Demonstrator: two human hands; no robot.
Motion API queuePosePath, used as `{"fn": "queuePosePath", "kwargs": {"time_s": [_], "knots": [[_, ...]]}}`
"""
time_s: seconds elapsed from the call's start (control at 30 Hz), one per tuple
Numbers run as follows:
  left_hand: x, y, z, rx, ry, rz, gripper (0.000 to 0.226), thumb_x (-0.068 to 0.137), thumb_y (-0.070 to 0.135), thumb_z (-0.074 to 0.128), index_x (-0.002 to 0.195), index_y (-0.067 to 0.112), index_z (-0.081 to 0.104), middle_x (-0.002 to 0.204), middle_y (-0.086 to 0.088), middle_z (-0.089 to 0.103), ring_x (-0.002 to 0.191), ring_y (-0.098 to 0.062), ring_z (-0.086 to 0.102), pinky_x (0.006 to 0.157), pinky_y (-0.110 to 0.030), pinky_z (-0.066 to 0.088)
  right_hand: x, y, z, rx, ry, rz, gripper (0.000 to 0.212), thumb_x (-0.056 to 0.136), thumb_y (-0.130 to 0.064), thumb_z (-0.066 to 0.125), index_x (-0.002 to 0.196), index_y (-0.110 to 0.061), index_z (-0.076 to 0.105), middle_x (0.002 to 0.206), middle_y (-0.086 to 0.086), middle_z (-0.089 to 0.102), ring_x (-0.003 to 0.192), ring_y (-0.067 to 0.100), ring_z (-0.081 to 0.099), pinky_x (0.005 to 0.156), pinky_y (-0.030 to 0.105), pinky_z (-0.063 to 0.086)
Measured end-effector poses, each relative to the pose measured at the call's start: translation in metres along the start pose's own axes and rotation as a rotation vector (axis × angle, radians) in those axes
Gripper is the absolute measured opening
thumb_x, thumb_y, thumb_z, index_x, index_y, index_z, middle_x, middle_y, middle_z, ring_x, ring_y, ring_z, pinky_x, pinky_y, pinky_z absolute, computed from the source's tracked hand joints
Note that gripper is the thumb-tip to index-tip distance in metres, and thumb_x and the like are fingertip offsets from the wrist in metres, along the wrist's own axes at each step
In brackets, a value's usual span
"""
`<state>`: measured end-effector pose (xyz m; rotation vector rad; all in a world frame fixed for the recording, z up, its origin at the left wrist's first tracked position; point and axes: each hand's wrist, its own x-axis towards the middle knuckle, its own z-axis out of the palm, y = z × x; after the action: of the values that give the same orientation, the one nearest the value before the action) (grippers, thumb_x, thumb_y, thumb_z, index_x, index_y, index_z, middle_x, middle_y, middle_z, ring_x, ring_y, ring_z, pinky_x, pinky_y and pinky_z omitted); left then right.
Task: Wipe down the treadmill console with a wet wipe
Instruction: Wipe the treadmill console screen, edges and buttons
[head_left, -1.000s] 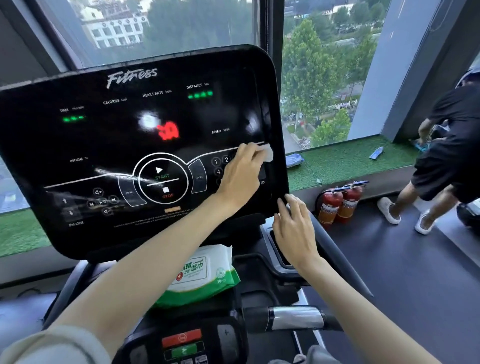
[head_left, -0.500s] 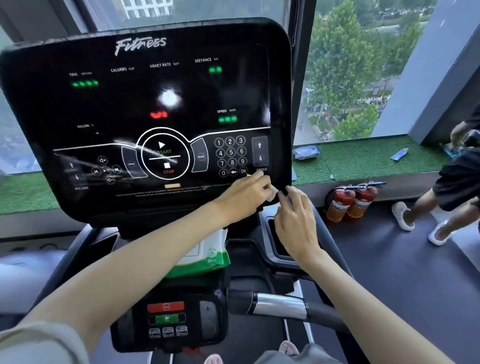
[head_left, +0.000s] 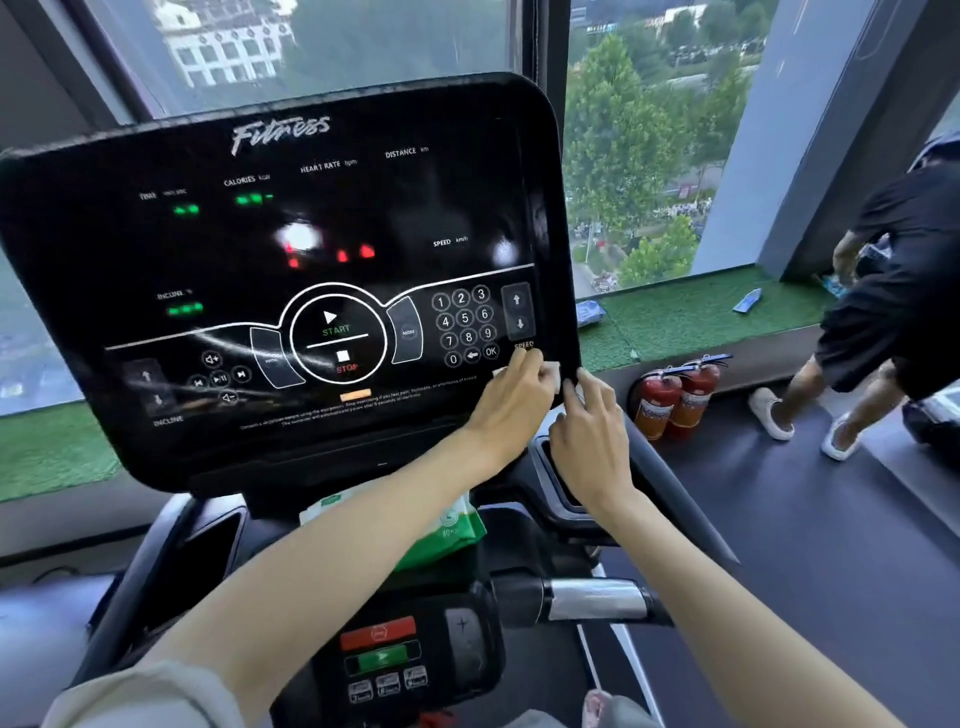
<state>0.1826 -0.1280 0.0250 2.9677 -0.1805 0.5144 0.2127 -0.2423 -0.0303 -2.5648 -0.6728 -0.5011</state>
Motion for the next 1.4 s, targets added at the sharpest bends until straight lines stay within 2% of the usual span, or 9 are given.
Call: {"fn": "queuePosePath", "kwargs": {"time_s": [0.1, 0.17, 0.3, 0.4, 0.63, 0.8, 1.03, 1.2, 1.4], "knots": [[0.003, -0.013, -0.004, -0.033, 0.057, -0.024, 0.020, 0.094, 0.009, 0.043, 0.108, 0.001, 0.054, 0.112, -0.016, 0.051, 0.101, -0.029, 0.046, 0.081, -0.038, 0.044, -0.002, -0.002, -0.002, 0.017, 0.002, 0.041, 0.045, 0.078, 0.000, 0.060, 0.122, 0.007, 0.055, 0.131, 0.024, 0.051, 0.117, 0.039, 0.049, 0.092, 0.044, 0.045], [0.011, -0.021, -0.002, -0.022, 0.096, -0.037, 0.026, 0.097, 0.014, 0.035, 0.114, 0.002, 0.052, 0.116, -0.014, 0.050, 0.104, -0.027, 0.045, 0.083, -0.034, 0.039, -0.002, -0.003, -0.002, 0.019, 0.012, 0.043, 0.045, 0.079, 0.000, 0.059, 0.123, 0.008, 0.054, 0.132, 0.024, 0.051, 0.118, 0.039, 0.048, 0.095, 0.044, 0.044], [0.013, -0.011, 0.001, -0.016, 0.012, 0.035, 0.026, 0.079, -0.009, 0.053, 0.101, 0.003, 0.053, 0.102, -0.012, 0.051, 0.092, -0.025, 0.048, 0.066, -0.027, 0.041, -0.003, -0.002, 0.001, 0.005, -0.014, 0.033, 0.045, 0.080, -0.001, 0.058, 0.124, 0.007, 0.054, 0.133, 0.024, 0.050, 0.120, 0.037, 0.047, 0.095, 0.042, 0.044], [0.008, -0.013, 0.002, 0.062, -0.006, 0.171, 0.036, 0.060, -0.020, 0.061, 0.086, 0.005, 0.056, 0.087, -0.008, 0.053, 0.081, -0.024, 0.050, 0.059, -0.033, 0.049, -0.004, 0.001, -0.001, 0.006, -0.022, 0.043, 0.045, 0.080, 0.000, 0.057, 0.125, 0.005, 0.054, 0.135, 0.023, 0.049, 0.121, 0.036, 0.046, 0.095, 0.041, 0.044], [0.006, -0.038, -0.012, 0.210, -0.024, 0.409, 0.023, 0.074, -0.009, 0.054, 0.068, 0.011, 0.064, 0.075, -0.005, 0.057, 0.075, -0.026, 0.053, 0.064, -0.035, 0.047, -0.001, -0.011, -0.005, 0.039, -0.012, 0.018, 0.048, 0.077, 0.005, 0.058, 0.125, 0.005, 0.054, 0.132, 0.026, 0.050, 0.117, 0.041, 0.048, 0.091, 0.046, 0.046], [-0.009, -0.062, -0.017, 0.279, -0.019, 0.411, 0.015, 0.077, -0.001, 0.064, 0.083, 0.012, 0.070, 0.082, -0.001, 0.058, 0.081, -0.020, 0.051, 0.071, -0.032, 0.047, -0.002, -0.031, 0.000, 0.052, -0.030, -0.052, 0.053, 0.073, 0.003, 0.061, 0.126, 0.005, 0.053, 0.132, 0.028, 0.049, 0.118, 0.042, 0.048, 0.096, 0.049, 0.045], [-0.051, -0.110, -0.050, 0.343, -0.016, 0.420, 0.016, 0.080, 0.009, 0.055, 0.069, 0.014, 0.066, 0.078, -0.001, 0.058, 0.077, -0.022, 0.054, 0.065, -0.032, 0.043, -0.005, -0.084, 0.011, 0.049, 0.009, -0.177, 0.052, 0.068, 0.005, 0.062, 0.120, 0.004, 0.058, 0.128, 0.026, 0.052, 0.112, 0.039, 0.052, 0.092, 0.046, 0.046], [-0.091, -0.155, -0.072, 0.373, -0.005, 0.367, 0.023, 0.079, 0.011, 0.044, 0.068, 0.014, 0.065, 0.078, 0.000, 0.059, 0.083, -0.025, 0.056, 0.071, -0.035, 0.047, -0.012, -0.133, 0.023, 0.023, 0.011, -0.295, 0.053, 0.067, 0.001, 0.064, 0.120, 0.003, 0.058, 0.128, 0.025, 0.053, 0.115, 0.032, 0.045, 0.095, 0.042, 0.045], [-0.141, -0.206, -0.101, 0.444, -0.006, 0.283, 0.018, 0.077, 0.009, 0.051, 0.067, 0.015, 0.065, 0.076, 0.002, 0.059, 0.082, -0.024, 0.057, 0.068, -0.033, 0.046, -0.021, -0.187, 0.037, 0.051, -0.026, -0.380, 0.049, 0.075, -0.006, 0.044, 0.121, 0.004, 0.058, 0.130, 0.024, 0.050, 0.116, 0.035, 0.048, 0.095, 0.044, 0.045]]}}
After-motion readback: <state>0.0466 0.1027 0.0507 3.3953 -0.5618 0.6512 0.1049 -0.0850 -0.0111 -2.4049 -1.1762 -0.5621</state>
